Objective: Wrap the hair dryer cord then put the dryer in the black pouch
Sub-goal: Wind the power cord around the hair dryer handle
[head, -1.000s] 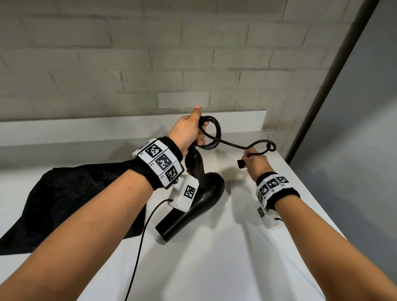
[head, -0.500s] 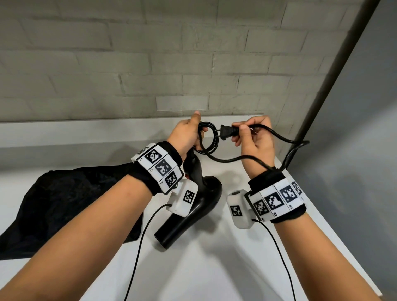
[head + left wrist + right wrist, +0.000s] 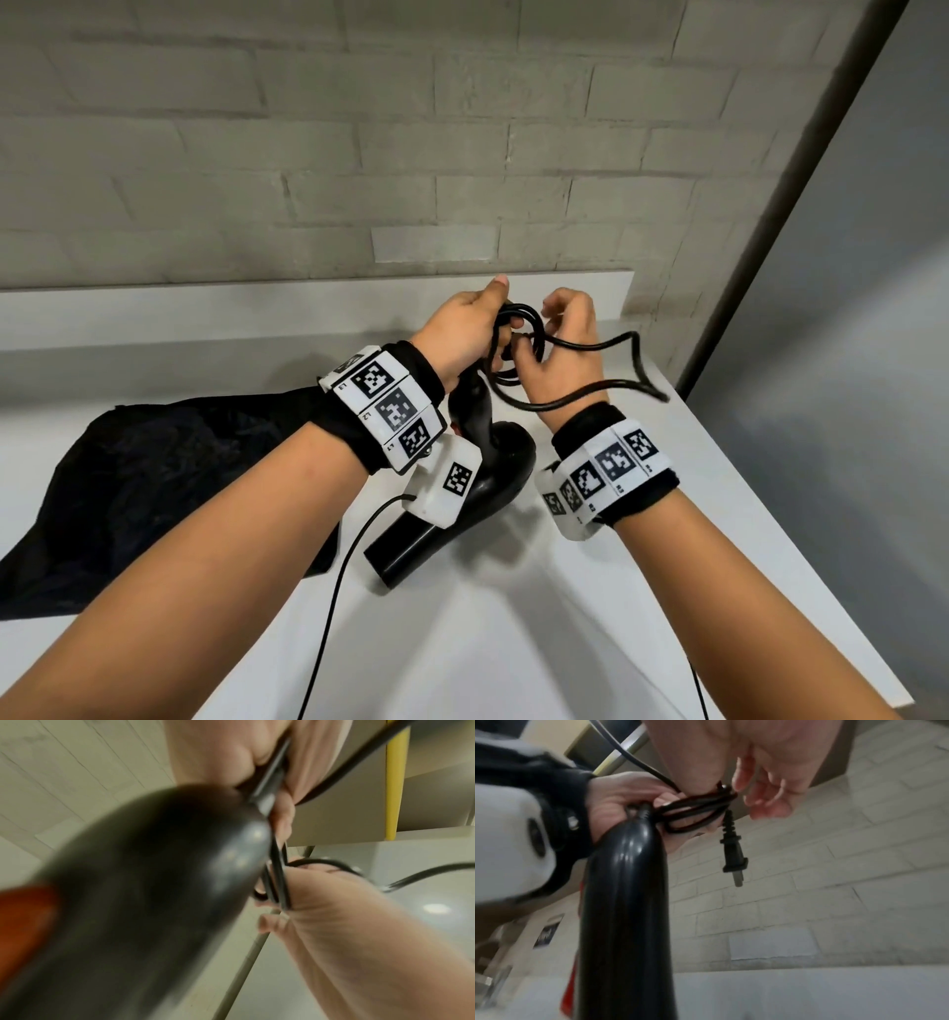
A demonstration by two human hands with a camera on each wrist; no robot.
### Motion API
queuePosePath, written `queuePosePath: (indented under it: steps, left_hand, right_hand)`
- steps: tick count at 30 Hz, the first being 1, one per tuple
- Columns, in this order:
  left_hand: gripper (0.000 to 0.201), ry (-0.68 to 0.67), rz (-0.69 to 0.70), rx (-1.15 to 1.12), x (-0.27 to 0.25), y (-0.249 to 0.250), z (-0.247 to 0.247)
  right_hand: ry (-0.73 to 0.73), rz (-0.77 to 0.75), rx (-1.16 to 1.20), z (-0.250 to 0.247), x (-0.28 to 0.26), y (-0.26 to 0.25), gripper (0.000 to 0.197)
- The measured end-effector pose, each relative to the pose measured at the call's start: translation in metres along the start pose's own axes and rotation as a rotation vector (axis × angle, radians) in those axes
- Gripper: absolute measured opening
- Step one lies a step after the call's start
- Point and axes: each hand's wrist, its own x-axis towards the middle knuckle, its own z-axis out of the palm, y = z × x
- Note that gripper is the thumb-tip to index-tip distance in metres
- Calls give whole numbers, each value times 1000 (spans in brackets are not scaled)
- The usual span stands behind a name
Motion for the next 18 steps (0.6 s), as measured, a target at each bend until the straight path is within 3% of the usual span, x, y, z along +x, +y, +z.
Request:
queuePosePath:
  steps: [4, 10, 14, 16, 18]
  left_hand:
    - [50, -6, 5, 35, 3, 0, 3]
    - [46, 27, -33, -80, 4, 5, -7]
    - [49, -5, -68, -58, 5, 5, -6]
    - [48, -27, -73, -72, 4, 5, -4]
    - [45, 14, -75, -111, 5, 6, -7]
  right_hand:
    - [-231, 97, 201, 1, 7, 0, 42]
    - [-549, 127, 198, -21, -1, 18, 17]
    - [-539, 136, 129, -34, -1, 38, 21]
    - [-529, 158, -58, -38, 1, 55, 22]
    - [-512, 293, -273, -44, 1, 82, 21]
